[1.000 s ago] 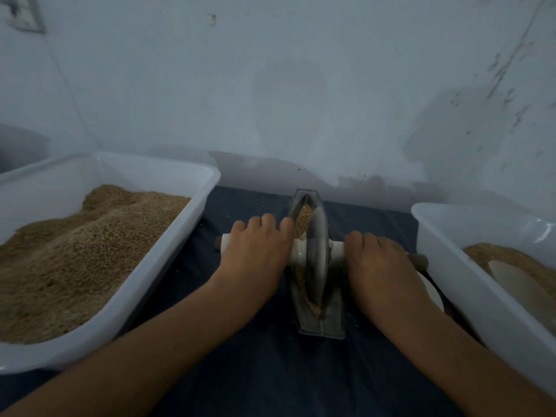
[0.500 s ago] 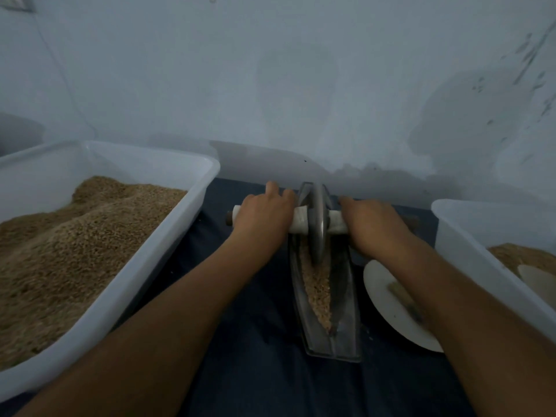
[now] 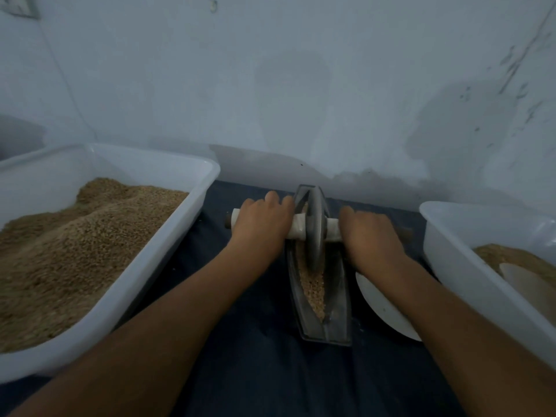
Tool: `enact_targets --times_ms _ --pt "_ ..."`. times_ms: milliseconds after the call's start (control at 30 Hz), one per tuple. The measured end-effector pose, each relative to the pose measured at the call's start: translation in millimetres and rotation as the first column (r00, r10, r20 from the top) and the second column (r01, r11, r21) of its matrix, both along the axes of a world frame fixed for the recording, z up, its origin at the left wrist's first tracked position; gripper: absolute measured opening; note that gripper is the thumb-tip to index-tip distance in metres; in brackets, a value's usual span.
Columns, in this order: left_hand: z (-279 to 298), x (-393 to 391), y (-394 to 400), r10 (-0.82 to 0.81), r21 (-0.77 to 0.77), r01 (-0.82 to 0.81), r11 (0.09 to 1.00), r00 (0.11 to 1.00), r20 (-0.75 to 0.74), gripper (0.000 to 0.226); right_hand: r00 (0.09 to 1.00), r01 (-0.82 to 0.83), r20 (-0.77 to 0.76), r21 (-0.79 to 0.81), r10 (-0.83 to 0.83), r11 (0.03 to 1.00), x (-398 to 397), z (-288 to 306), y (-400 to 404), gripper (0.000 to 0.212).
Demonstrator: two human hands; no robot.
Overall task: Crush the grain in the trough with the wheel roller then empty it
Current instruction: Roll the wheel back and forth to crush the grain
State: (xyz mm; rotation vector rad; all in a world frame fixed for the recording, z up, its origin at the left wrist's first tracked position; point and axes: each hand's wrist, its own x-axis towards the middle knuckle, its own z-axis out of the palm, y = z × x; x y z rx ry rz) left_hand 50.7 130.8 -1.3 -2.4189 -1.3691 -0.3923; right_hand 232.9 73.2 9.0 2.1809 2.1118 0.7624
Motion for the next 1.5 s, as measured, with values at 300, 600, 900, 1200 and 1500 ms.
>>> enact_targets --times_ms 300,600,900,1200,1500 --pt "2 -13 -55 -0.018 0.072 0.018 0.997 1.0 -0.004 0.052 0.991 -0.097 -0.076 0.209 0.115 0.973 -22 -3 -70 0.028" --pt "-2 -9 -50 -0.028 0.099 0.029 0.995 1.0 -0.006 0.054 0.994 0.005 -0.109 0.018 -0.003 1.0 -17 -9 -69 0.021" --pt "0 7 9 0.012 0.042 -0.012 0.999 1.0 -0.005 0.04 0.998 -0.012 -0.055 -0.054 0.009 0.998 9 0 12 0.026" --pt "7 21 30 0.002 0.083 -0.001 0.997 1.0 -0.01 0.034 0.979 -0.005 -0.202 -0.161 -0.028 0.987 24 5 43 0.021" --pt "-2 5 -10 -0.007 0.102 0.004 0.995 1.0 0.025 0.043 0.984 -0.047 -0.171 0.008 0.048 0.999 6 -6 -9 0.019"
